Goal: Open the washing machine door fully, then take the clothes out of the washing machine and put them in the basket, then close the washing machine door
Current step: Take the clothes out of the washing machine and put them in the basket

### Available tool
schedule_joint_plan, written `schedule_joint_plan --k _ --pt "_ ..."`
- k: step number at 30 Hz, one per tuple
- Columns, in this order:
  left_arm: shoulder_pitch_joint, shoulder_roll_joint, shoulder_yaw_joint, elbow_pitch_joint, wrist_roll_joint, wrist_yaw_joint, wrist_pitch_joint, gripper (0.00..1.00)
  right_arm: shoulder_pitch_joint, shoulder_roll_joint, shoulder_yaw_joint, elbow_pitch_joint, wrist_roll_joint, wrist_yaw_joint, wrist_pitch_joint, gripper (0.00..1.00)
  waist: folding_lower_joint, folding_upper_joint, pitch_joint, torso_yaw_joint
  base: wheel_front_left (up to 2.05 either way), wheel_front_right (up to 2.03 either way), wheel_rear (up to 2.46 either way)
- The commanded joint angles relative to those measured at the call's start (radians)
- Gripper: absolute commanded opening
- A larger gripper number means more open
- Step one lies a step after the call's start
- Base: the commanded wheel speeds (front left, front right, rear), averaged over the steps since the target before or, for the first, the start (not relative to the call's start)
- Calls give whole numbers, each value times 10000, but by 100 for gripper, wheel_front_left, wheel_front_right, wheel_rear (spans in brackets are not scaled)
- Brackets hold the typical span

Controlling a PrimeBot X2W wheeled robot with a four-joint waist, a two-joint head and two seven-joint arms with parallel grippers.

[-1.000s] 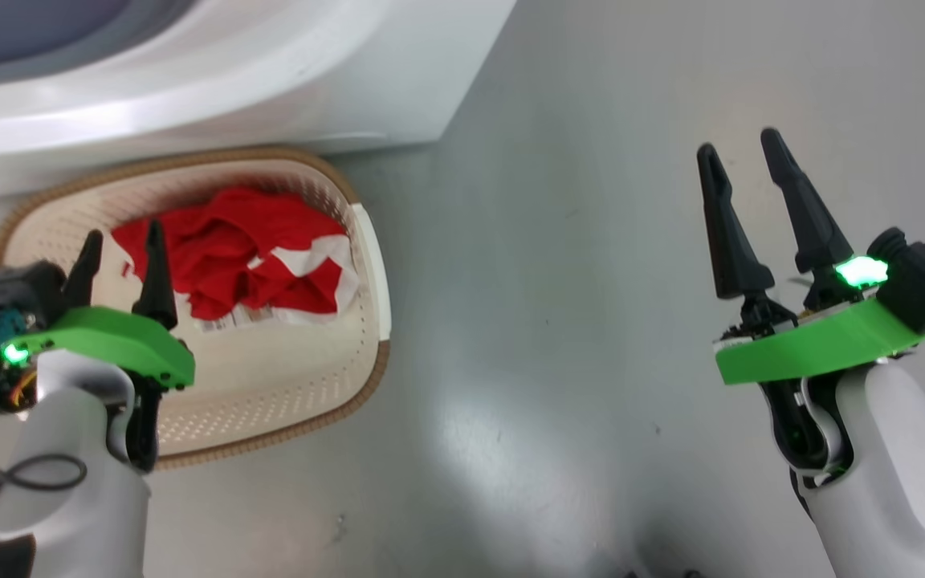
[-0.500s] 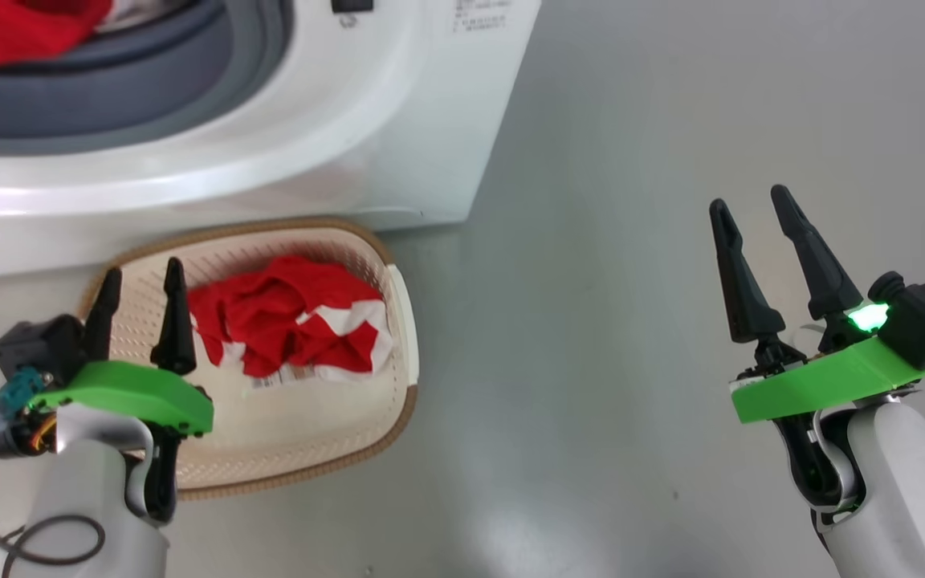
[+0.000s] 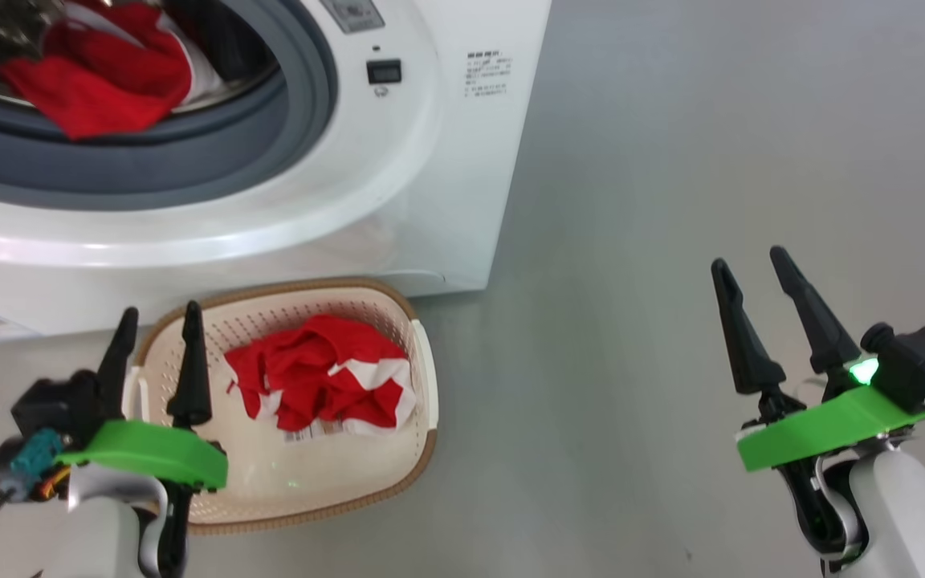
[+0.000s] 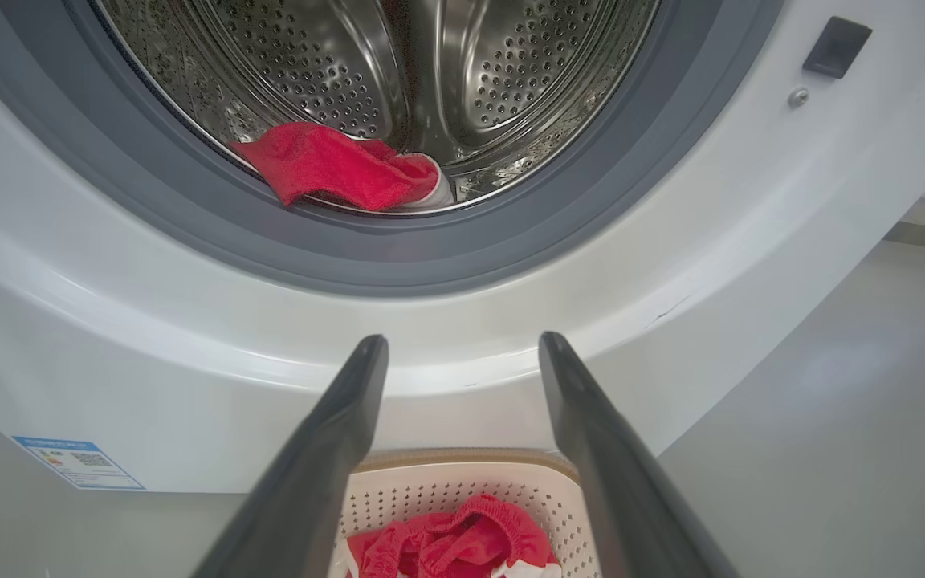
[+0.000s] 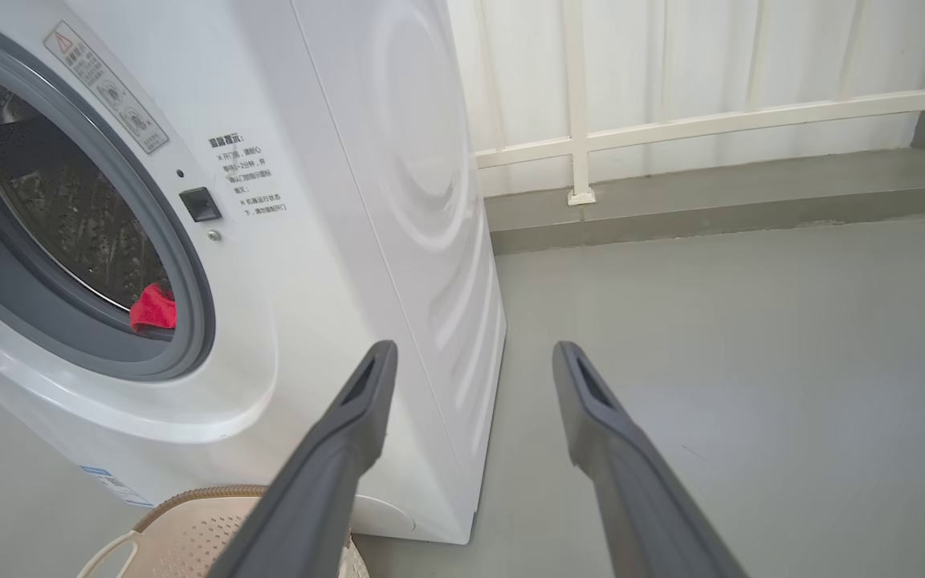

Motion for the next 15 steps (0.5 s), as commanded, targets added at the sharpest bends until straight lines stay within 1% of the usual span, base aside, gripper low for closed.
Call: schedule_joint_plan --k 1,15 --pt "292 189 205 -414 121 -56 -49 100 239 -150 182 -189 -20 48 -63 100 0 0 -361 70 0 0 0" --pt "1989 85 121 -2260 418 -56 -49 100 1070 -274 109 -103 -9 48 -63 100 0 0 -1479 159 0 0 0"
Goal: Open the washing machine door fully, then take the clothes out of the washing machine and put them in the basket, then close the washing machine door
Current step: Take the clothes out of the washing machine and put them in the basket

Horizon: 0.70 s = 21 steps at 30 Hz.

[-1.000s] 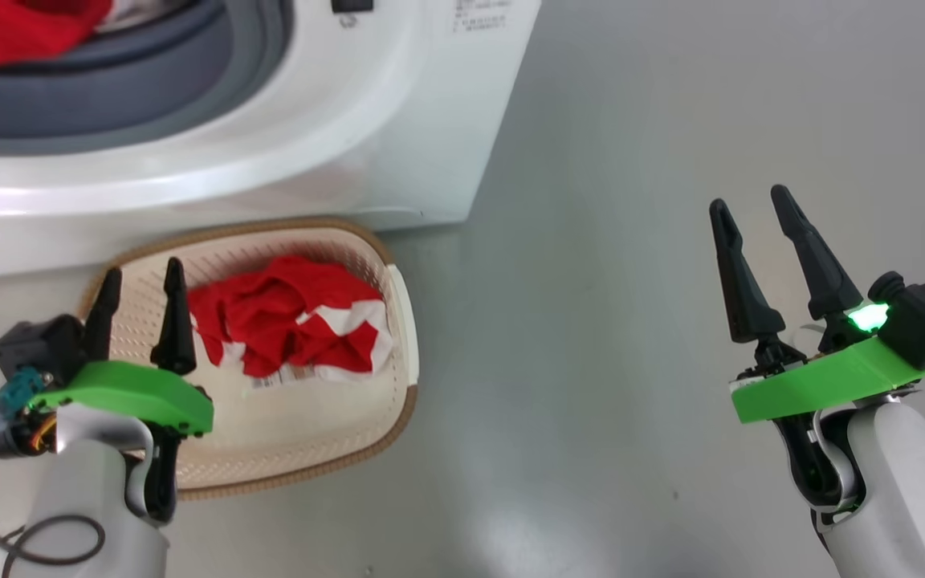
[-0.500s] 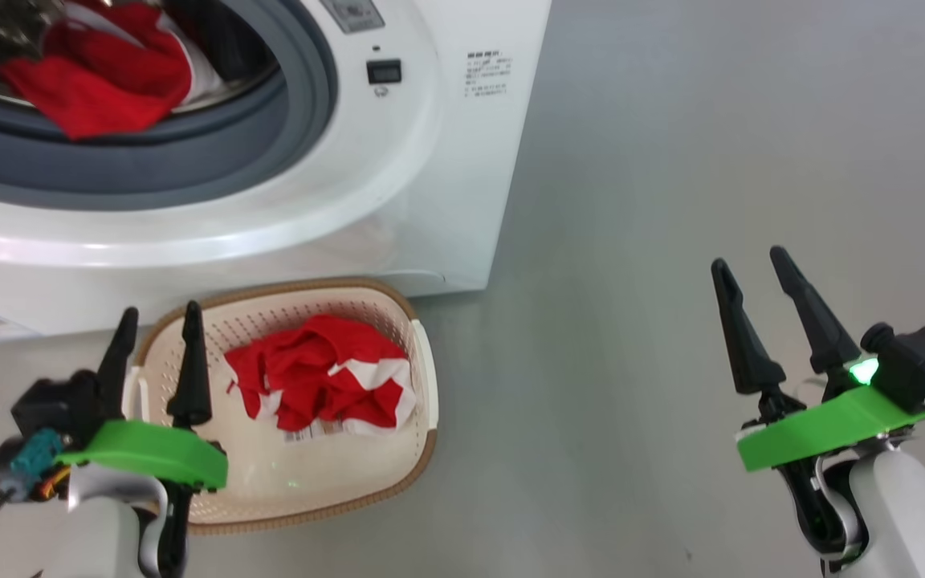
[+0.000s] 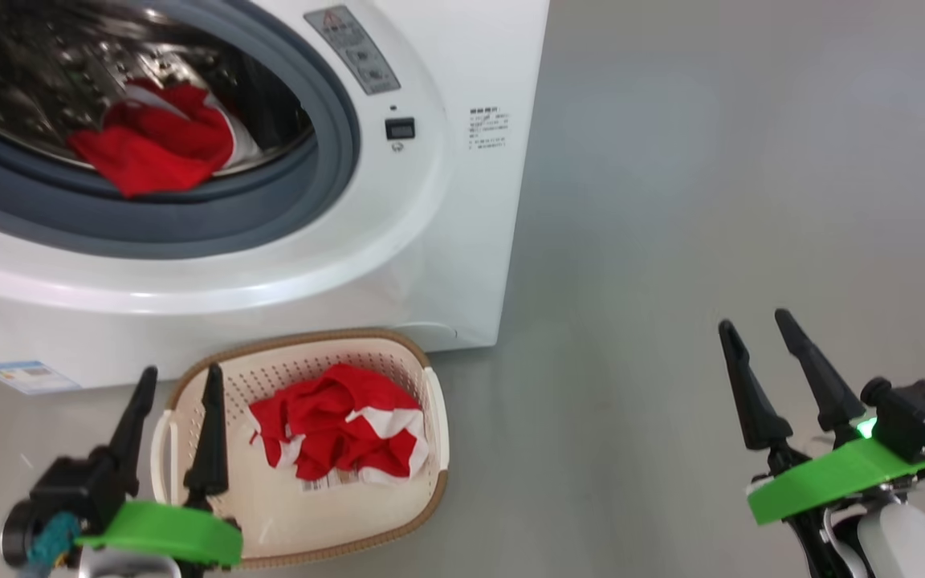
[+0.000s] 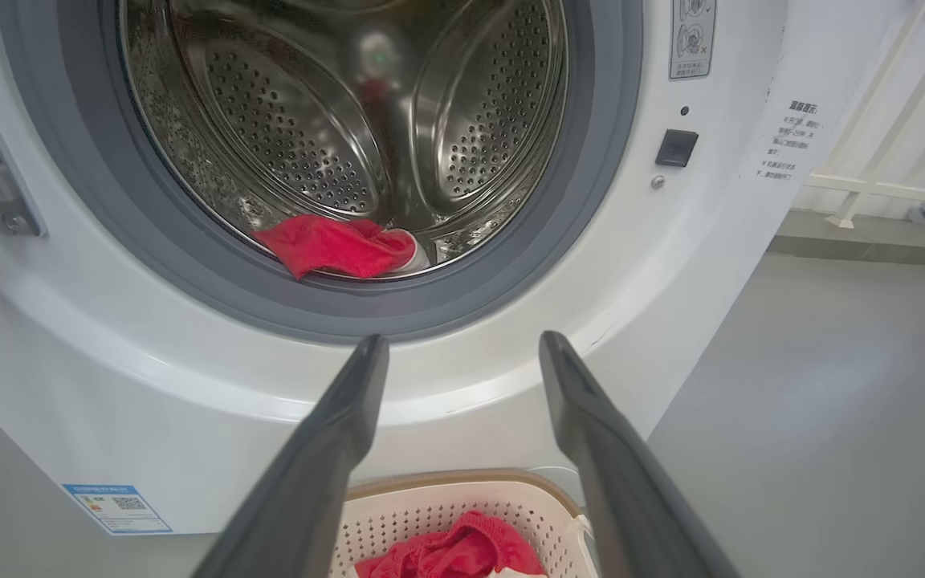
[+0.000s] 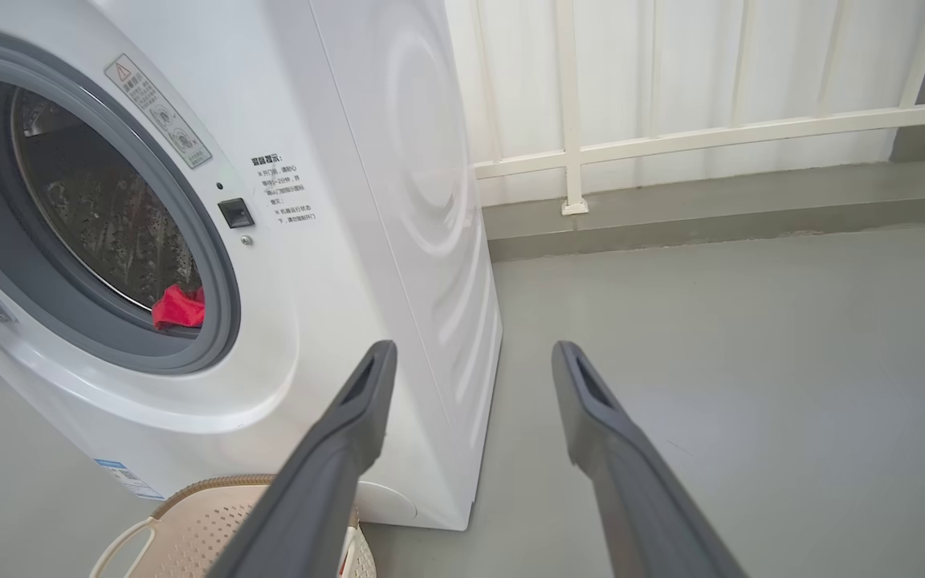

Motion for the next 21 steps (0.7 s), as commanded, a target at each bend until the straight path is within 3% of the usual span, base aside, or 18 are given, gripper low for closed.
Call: schedule_joint_plan --k 1,21 --pt "230 146 279 -444 94 -56 -49 100 177 -150 166 -212 -6 50 -63 100 0 0 -322 41 0 0 0" --pt "2605 -90 694 -2472 187 -56 -49 100 1428 -321 -110 -256 -42 50 -63 100 0 0 -1238 148 0 0 0"
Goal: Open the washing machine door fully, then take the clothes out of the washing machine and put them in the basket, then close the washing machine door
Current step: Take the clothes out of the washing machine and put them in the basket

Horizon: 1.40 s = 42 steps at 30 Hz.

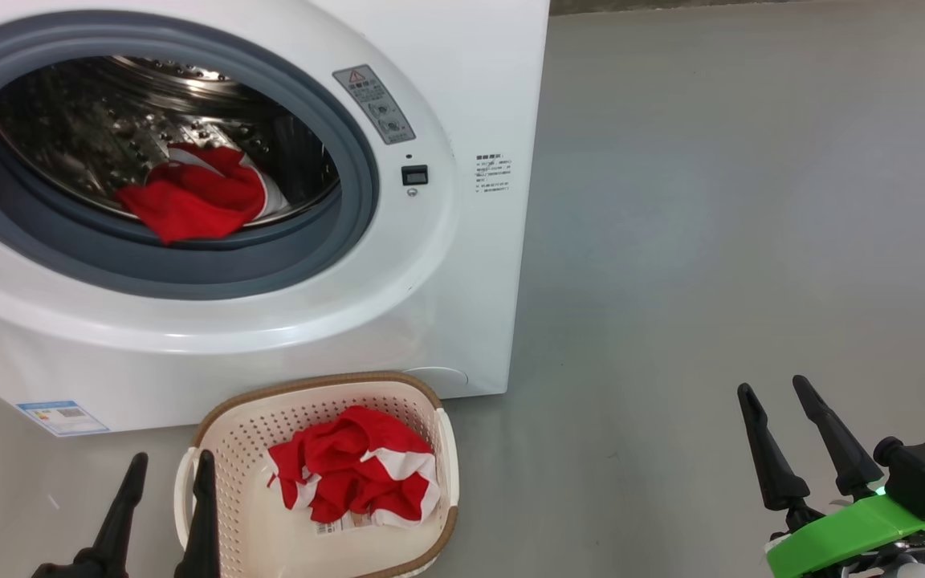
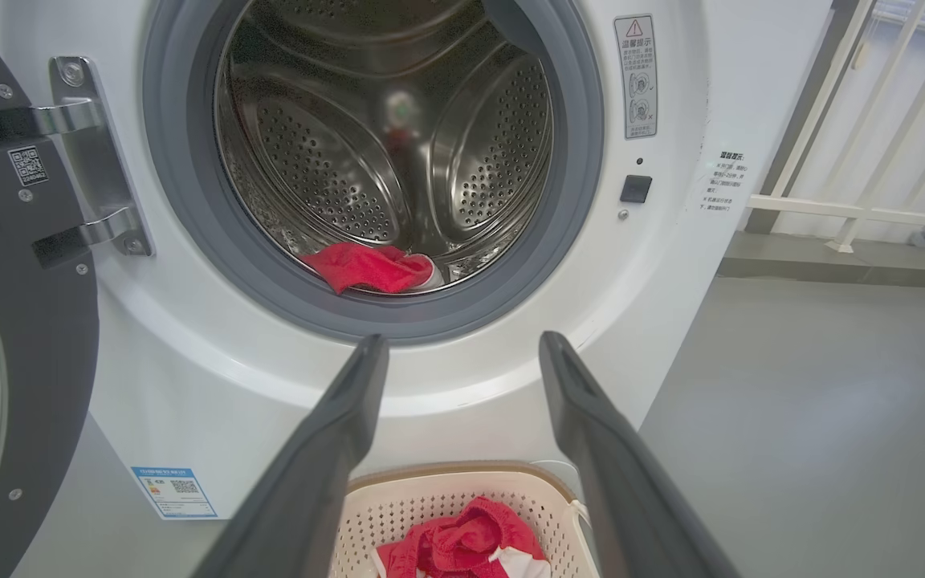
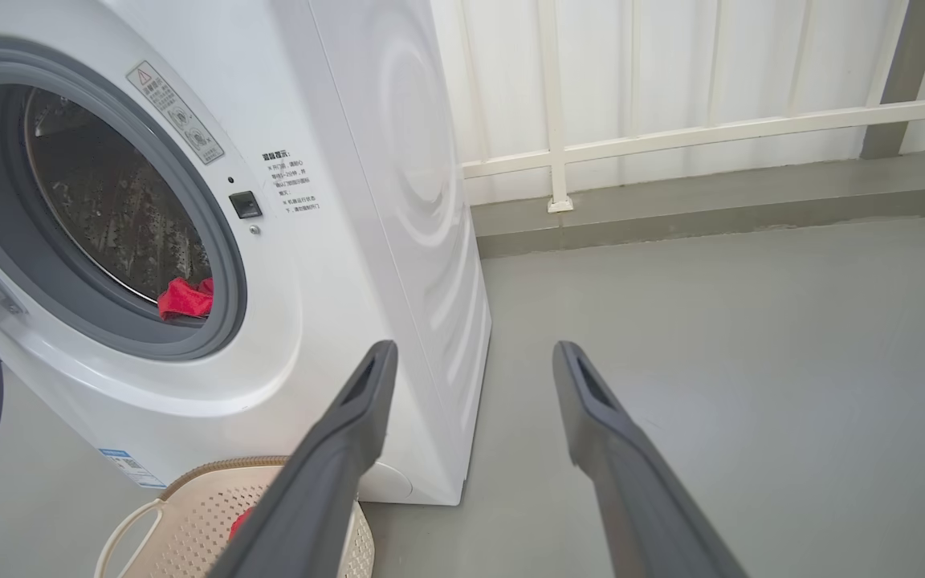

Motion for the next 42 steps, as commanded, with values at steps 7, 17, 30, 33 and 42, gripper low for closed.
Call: schedule_joint_plan --k 7,17,30,33,42 --pt "74 26 443 -534 69 -56 -49 100 82 -196 128 -283 -57 50 -65 100 0 0 49 -10 0 0 0" --pt "-108 22 300 -576 -83 7 -49 100 -63 -146 104 -356 -50 50 -65 100 0 0 352 -8 0 0 0" --pt "-1567 55 246 486 442 87 -49 100 -712 46 160 -472 1 50 -65 100 0 0 1425 -166 0 0 0" --pt "-2455 300 216 1071 668 68 -49 100 -916 154 179 -515 6 50 -65 100 0 0 1827 -234 0 0 0" --pt "-6227 1472 -265 3505 1302 26 136 100 -1656 435 252 -602 52 50 -65 100 0 0 3131 -556 0 0 0"
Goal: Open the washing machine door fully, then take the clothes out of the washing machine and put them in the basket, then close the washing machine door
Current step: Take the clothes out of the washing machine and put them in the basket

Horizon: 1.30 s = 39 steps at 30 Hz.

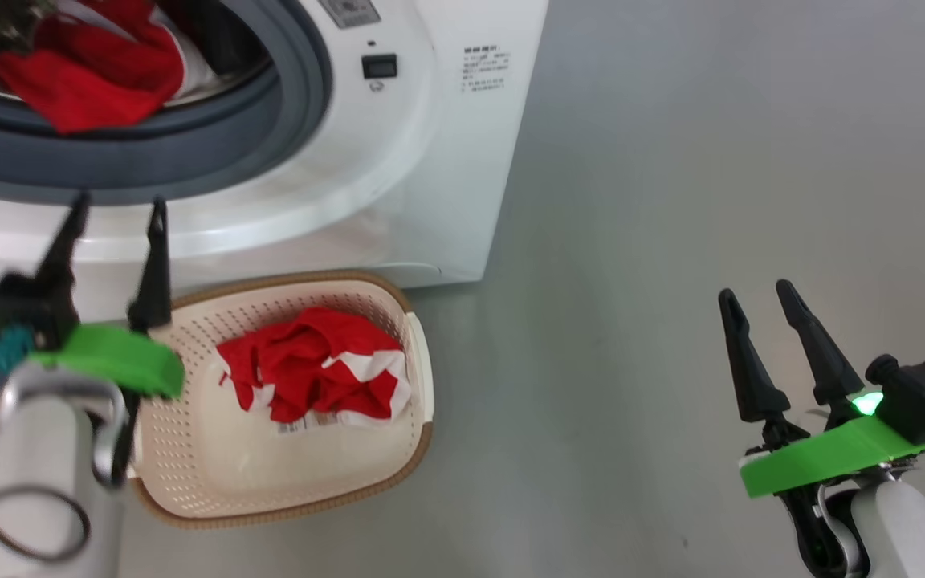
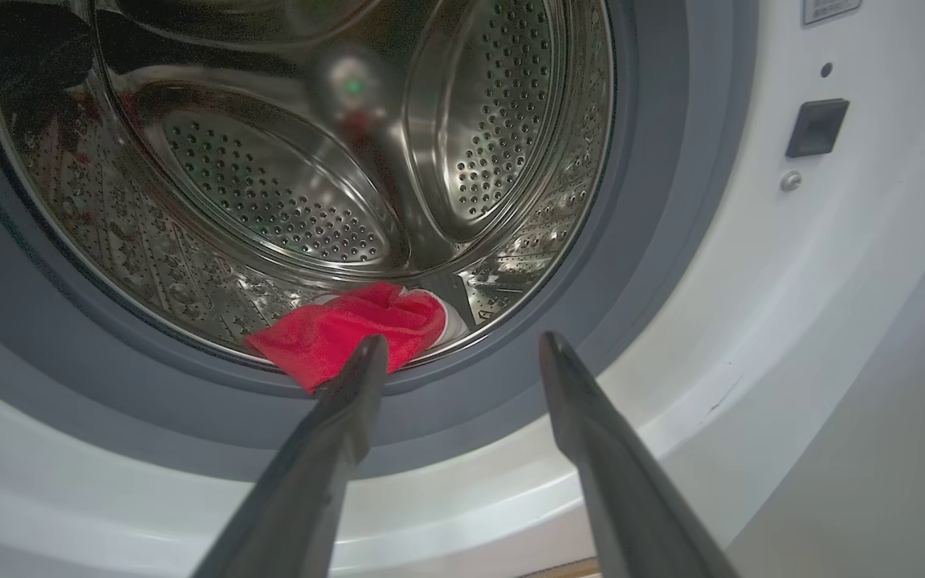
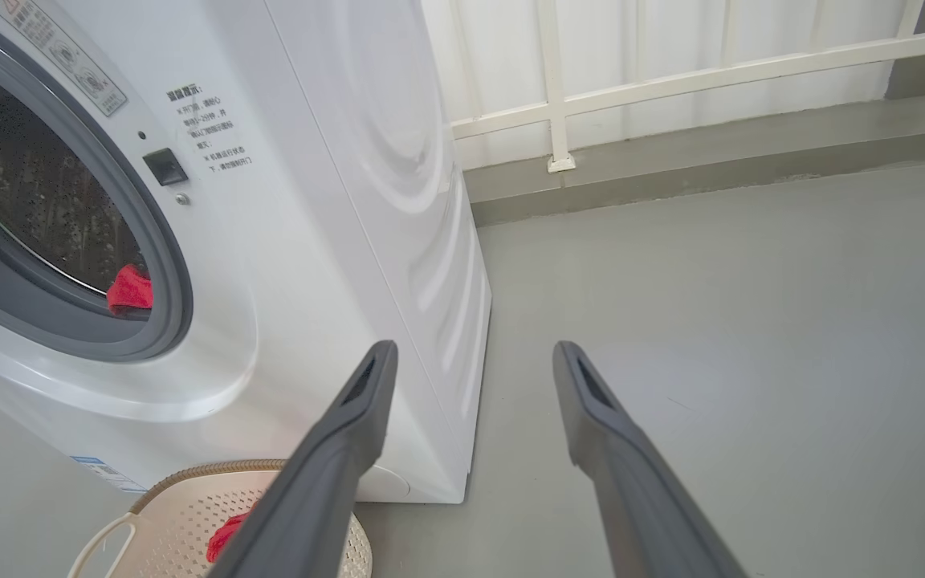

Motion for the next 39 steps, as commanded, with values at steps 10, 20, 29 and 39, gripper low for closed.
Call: schedule_joint_plan --k 10,20,29,39 --pt "-3563 1341 -644 2784 1015 -13 471 100 -674 206 382 -273 134 50 -65 100 0 -1 1444 -666 0 0 0" --pt "-5740 2044 -1172 5302 1544 136 388 100 -987 348 518 -310 167 50 -65 100 0 -1 2013 -1029 0 0 0" --pt "-6805 2371 -1573 6516 1835 295 235 100 -1082 402 693 -314 189 50 -65 100 0 -1 2313 -1216 0 0 0" --pt "-7700 2536 -2011 7346 2055 495 222 100 -1244 422 874 -372 227 50 -65 100 0 -1 2664 -1469 0 0 0"
